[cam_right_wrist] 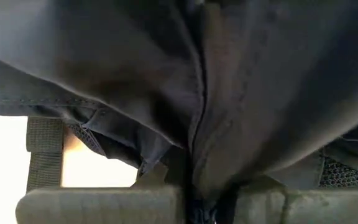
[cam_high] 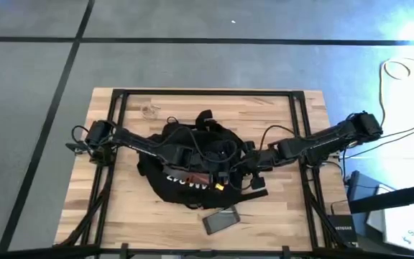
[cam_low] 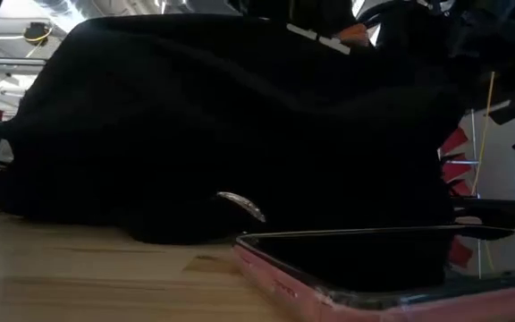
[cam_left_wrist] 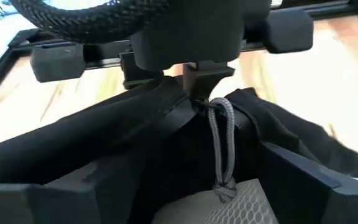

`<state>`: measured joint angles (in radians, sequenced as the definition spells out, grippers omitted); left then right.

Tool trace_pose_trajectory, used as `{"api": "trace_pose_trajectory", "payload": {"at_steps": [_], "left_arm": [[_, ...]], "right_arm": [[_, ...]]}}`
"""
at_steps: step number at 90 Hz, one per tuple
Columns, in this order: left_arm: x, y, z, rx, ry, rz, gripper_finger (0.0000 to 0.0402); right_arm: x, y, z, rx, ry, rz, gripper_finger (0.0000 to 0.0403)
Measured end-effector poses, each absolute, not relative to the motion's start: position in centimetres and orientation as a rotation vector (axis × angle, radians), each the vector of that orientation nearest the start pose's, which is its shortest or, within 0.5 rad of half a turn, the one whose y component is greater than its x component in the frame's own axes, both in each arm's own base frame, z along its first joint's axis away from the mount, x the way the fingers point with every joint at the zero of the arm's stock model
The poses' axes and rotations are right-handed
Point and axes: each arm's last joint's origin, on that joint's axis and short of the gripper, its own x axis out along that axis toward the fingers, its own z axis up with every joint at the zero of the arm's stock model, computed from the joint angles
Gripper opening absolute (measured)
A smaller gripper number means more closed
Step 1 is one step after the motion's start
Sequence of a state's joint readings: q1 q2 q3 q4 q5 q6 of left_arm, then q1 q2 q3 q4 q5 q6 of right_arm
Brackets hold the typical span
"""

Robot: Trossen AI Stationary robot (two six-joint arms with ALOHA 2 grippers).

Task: Unpack backpack
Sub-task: Close the black backpack

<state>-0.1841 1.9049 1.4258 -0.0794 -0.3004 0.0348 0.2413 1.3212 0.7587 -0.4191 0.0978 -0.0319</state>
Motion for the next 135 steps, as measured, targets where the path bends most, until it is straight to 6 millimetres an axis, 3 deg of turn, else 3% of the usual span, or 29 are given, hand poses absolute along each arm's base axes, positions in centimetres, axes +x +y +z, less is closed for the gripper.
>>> {"api": "trace_pose_trajectory", "payload": {"at_steps": [28, 43, 89, 118, 135], "left_arm": [[42.4, -6.6, 23.7, 0.219, 0.612, 0.099, 0.0123], [42.4, -6.4, 23.7, 0.223, 0.615, 0.102, 0.0073], [41.8, -5.4, 23.1, 0.28, 0.723, 0.104, 0.0003], [40.9, -5.9, 25.9, 0.359, 0.637, 0.229, 0.0], [40.6, -6.7, 26.2, 0.386, 0.623, 0.272, 0.0]], "right_arm": [[24.1, 5.6, 19.9, -0.195, 0.965, 0.147, 0.0019], [24.1, 5.7, 19.9, -0.194, 0.963, 0.148, 0.0019], [24.2, 5.7, 20.0, -0.193, 0.959, 0.151, 0.0021], [24.2, 5.7, 19.9, -0.191, 0.957, 0.152, 0.0021], [24.2, 5.7, 19.9, -0.191, 0.954, 0.151, 0.0021]]}}
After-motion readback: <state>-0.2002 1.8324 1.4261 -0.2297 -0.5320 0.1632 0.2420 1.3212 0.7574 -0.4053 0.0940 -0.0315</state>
